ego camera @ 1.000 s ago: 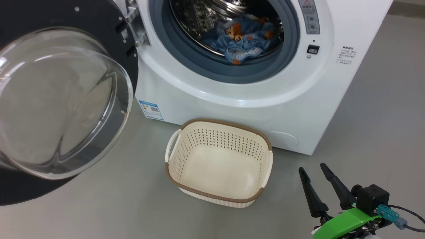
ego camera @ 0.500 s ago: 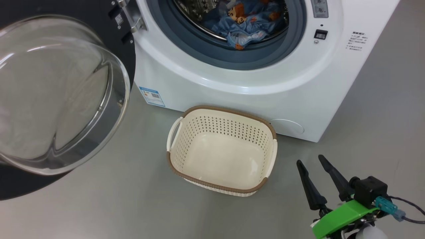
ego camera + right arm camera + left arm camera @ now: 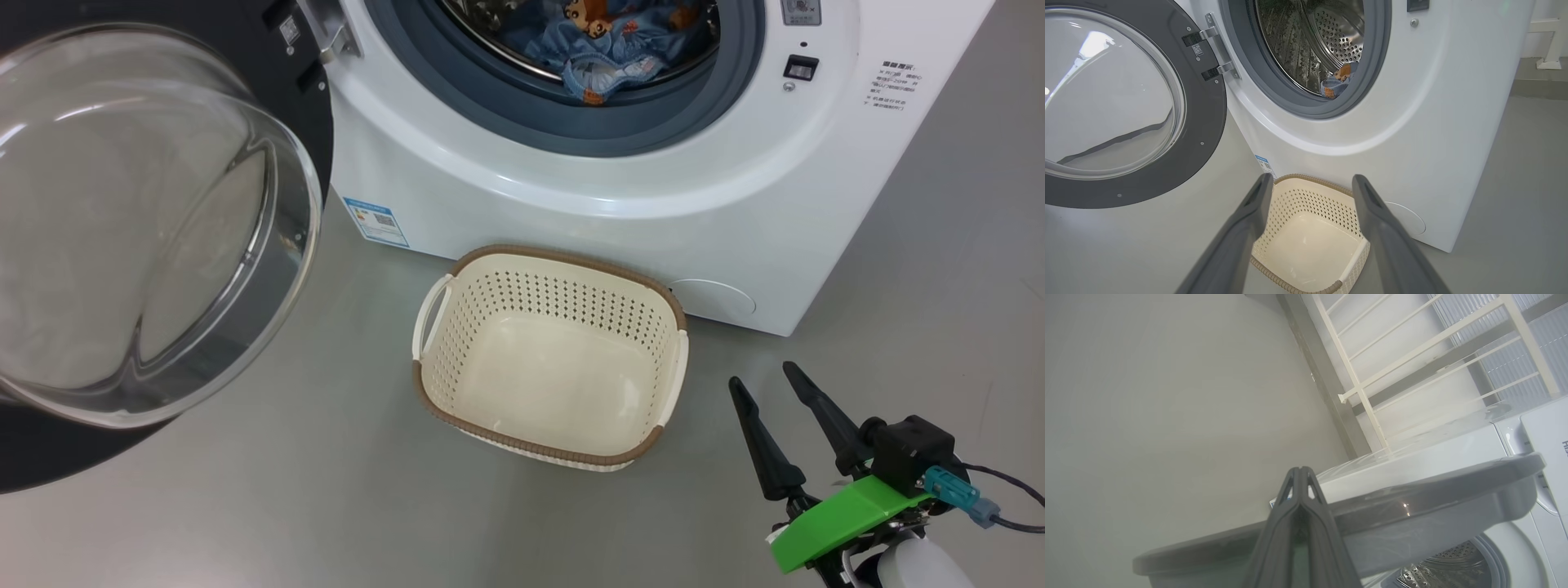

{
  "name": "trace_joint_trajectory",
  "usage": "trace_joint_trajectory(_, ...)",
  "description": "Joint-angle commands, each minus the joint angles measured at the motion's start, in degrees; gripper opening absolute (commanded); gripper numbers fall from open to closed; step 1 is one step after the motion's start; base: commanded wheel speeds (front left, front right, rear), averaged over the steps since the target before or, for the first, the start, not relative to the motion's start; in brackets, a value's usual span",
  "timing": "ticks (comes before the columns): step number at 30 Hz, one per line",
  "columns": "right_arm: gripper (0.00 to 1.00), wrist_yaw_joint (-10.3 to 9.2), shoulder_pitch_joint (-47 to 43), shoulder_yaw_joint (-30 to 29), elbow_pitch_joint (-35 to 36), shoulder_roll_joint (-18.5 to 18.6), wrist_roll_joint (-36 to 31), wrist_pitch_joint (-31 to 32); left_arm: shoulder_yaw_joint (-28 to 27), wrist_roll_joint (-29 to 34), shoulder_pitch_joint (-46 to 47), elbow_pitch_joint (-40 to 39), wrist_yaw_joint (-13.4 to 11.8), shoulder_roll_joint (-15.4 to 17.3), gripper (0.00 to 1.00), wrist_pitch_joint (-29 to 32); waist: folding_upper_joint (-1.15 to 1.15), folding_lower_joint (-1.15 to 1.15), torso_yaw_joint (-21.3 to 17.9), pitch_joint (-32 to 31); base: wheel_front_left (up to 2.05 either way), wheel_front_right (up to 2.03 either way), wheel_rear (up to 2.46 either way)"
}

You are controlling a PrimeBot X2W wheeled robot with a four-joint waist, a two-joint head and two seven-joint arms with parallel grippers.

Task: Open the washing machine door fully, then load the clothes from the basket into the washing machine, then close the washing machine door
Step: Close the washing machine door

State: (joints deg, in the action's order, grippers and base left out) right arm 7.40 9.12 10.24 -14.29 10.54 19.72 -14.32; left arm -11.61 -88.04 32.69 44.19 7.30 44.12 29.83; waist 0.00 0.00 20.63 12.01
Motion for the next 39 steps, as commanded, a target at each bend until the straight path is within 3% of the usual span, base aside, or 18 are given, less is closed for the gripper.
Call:
trace_joint_trajectory(1, 1.00, 0.09, 1.3, 1.4, 1.3, 0.1, -0.6, -0.7, -1.1, -0.5, 1.4, -1.6, 0.2, 3.3, 0.00, 1.3, 0.00, 0.00, 0.0, -0.1, 0.00, 0.00, 0.00)
trace_joint_trajectory(14, 1.00, 0.09, 0.4, 1.2, 0.5, -0.5, -0.4, -0.7, 0.9, -4.1, -1.4, -6.7, 0.2, 2.0, 0.00, 12.7, 0.00, 0.00, 0.3, -3.2, 0.00, 0.00, 0.00)
trace_joint_trajectory(24, 1.00, 0.09, -1.2, 0.2, 0.7, -0.9, 0.0, -0.7, 1.6, -5.9, -4.9, -15.7, 0.2, 1.0, 0.00, 20.3, 0.00, 0.00, 0.3, -5.9, 0.00, 0.00, 0.00)
trace_joint_trajectory(39, 1.00, 0.09, -3.2, -1.0, 0.9, -2.1, 0.1, -0.7, 6.2, -7.1, -8.5, -34.9, 0.2, -5.5, 0.00, 28.9, 0.00, 0.00, -1.2, -8.9, 0.00, 0.00, 0.00)
